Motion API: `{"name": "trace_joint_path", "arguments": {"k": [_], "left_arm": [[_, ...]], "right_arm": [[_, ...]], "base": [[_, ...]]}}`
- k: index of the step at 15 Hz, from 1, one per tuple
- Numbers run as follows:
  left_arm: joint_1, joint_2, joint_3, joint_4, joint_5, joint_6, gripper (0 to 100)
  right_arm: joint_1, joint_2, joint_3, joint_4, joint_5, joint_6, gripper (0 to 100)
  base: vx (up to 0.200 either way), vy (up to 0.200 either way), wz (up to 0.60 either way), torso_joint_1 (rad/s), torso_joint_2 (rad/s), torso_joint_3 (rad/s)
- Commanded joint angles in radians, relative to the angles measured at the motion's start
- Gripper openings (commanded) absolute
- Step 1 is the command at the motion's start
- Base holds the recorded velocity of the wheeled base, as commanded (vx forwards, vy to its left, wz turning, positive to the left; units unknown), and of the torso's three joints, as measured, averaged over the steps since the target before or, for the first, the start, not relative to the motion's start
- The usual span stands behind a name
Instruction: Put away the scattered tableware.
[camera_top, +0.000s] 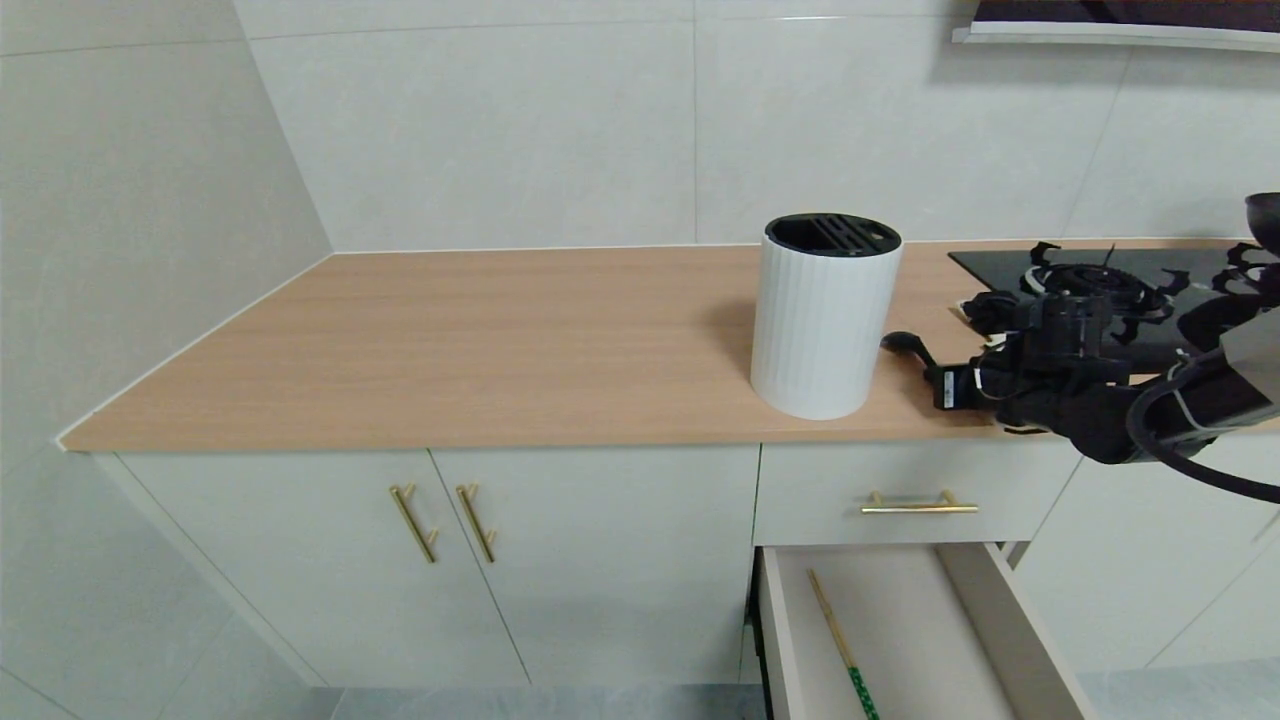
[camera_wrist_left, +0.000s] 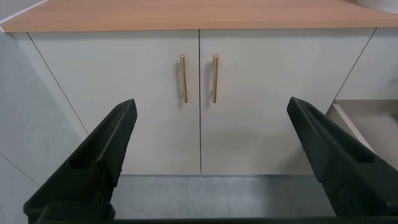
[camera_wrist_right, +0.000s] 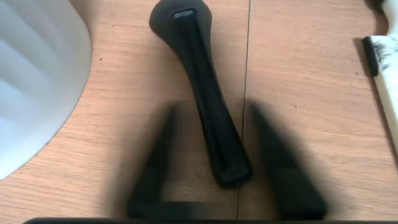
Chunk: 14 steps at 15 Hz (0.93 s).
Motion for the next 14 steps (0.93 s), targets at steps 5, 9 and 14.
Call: {"name": "trace_joint_path", "arguments": {"k": [5, 9, 14], "left_arm": [[0.0, 0.0, 0.0, -0.001, 0.0, -0.001, 100], [0.0, 0.0, 0.0, 0.001, -0.001, -0.001, 100], [0.0, 0.0, 0.0, 0.001, 0.0, -0.001, 100]], "right_arm": [[0.005, -0.016, 0.004, 0.006, -0.001, 0.001, 0], [0.006, -0.112, 0.011, 0.106, -0.001, 0.026, 0], [0.086, -0.424, 0.015, 0.554, -0.004, 0.087, 0]], "base": [[0.0, 0.0, 0.0, 0.0, 0.0, 0.0], [0.0, 0.0, 0.0, 0.0, 0.0, 0.0], [0.0, 0.0, 0.0, 0.0, 0.0, 0.0]]}}
